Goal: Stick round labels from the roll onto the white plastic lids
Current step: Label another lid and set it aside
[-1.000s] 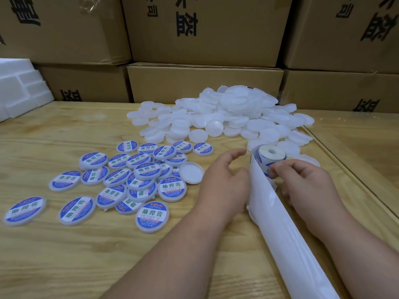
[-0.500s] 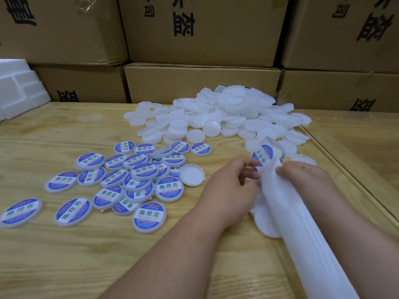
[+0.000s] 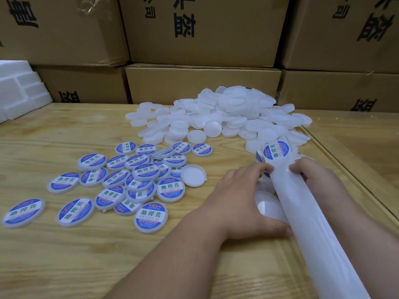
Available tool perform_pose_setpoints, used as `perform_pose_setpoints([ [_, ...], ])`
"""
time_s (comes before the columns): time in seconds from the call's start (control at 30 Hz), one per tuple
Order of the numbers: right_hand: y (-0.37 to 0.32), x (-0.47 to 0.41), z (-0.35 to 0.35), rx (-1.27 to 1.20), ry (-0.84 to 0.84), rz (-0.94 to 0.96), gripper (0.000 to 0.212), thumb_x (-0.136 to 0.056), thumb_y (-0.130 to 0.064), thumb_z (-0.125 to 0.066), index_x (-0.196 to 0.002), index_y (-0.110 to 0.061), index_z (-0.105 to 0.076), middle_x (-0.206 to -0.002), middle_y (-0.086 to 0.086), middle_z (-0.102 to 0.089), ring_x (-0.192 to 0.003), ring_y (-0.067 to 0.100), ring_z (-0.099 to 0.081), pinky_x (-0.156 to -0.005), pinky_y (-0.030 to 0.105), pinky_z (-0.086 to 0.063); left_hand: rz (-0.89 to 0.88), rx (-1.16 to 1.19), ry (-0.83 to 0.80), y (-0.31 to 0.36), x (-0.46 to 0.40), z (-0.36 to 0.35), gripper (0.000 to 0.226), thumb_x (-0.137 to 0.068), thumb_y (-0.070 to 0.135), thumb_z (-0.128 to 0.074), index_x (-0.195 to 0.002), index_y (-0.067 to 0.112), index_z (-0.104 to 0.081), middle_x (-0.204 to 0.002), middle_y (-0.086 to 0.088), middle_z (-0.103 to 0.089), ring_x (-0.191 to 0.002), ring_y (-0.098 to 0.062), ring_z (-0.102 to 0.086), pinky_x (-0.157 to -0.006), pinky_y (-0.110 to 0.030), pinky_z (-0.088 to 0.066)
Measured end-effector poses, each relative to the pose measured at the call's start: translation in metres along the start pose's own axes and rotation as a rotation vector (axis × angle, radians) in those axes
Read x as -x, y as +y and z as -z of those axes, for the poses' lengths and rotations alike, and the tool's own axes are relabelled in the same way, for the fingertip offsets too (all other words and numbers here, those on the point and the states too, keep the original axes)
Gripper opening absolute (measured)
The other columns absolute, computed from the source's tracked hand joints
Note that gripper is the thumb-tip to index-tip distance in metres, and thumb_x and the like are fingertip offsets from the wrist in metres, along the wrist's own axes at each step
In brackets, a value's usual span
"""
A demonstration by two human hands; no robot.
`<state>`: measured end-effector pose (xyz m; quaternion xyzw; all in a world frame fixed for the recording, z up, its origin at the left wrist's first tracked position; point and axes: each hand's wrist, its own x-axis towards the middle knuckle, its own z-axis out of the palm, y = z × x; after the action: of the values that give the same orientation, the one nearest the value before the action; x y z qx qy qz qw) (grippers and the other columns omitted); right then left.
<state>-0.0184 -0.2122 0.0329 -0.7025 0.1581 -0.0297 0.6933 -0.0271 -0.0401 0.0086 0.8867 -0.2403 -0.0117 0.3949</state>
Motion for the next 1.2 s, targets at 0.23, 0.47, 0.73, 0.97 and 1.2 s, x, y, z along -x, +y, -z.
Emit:
perform_pose_setpoints([
  [0.23,0.0,0.002,-0.003,0.026,-0.027,0.075,0.012,-0.075,-0.027,-0.058,-0.083,-0.019,-0.054,-0.077,0.006,-0.043,-0.069,0.021,-0.039,-0.064,0.039,-0.03,0.01,-0.089,0.11,-0.003,-0.008,-0.006,0.041,-0.069,0.059,-0.082,-0.1,0.038,-0.063,-0.117,0.016,-0.044,-0.118,-0.01,-0.031,-0.108,-0.03,-0.035],
  [0.47,0.003,-0.001,0.001,-0.086,-0.083,0.051,0.032,-0.063,-0.029,-0.056,-0.093,-0.021,-0.056,-0.088,0.007,-0.044,-0.079,0.026,-0.039,-0.063,0.036,-0.028,-0.006,0.112,0.232,-0.002,-0.009,-0.002,0.017,-0.082,0.041,-0.068,-0.075,0.034,-0.054,-0.105,0.01,-0.059,-0.107,-0.012,-0.046,-0.094,-0.028,-0.04],
  [0.73,0.009,0.001,-0.006,-0.054,-0.168,0.229,0.013,-0.072,-0.019,-0.058,-0.066,-0.02,-0.069,-0.075,0.007,-0.068,-0.063,0.02,-0.06,-0.056,0.03,-0.044,0.101,0.676,0.453,-0.001,-0.01,0.008,0.028,-0.087,0.024,-0.061,-0.092,0.05,-0.052,-0.068,0.019,-0.056,-0.054,-0.002,-0.048,-0.049,-0.013,-0.043],
  [0.97,0.012,0.003,-0.012,-0.076,-0.188,0.23,0.014,-0.068,-0.018,-0.058,-0.068,-0.023,-0.071,-0.069,0.002,-0.067,-0.056,0.011,-0.06,-0.047,0.024,-0.047,0.149,0.974,0.54,0.0,-0.015,0.014,0.019,-0.071,0.048,-0.056,-0.088,0.04,-0.058,-0.081,0.012,-0.054,-0.069,-0.012,-0.045,-0.059,-0.027,-0.041],
  [1.2,0.015,0.004,-0.017,-0.021,-0.199,0.279,0.024,-0.068,-0.013,-0.056,-0.088,-0.007,-0.068,-0.082,0.012,-0.069,-0.07,0.021,-0.062,-0.066,0.034,-0.049,0.178,0.726,0.591,-0.01,-0.014,0.009,0.009,-0.075,0.042,-0.059,-0.075,0.034,-0.056,-0.068,0.021,-0.058,-0.06,-0.003,-0.051,-0.061,-0.02,-0.046],
])
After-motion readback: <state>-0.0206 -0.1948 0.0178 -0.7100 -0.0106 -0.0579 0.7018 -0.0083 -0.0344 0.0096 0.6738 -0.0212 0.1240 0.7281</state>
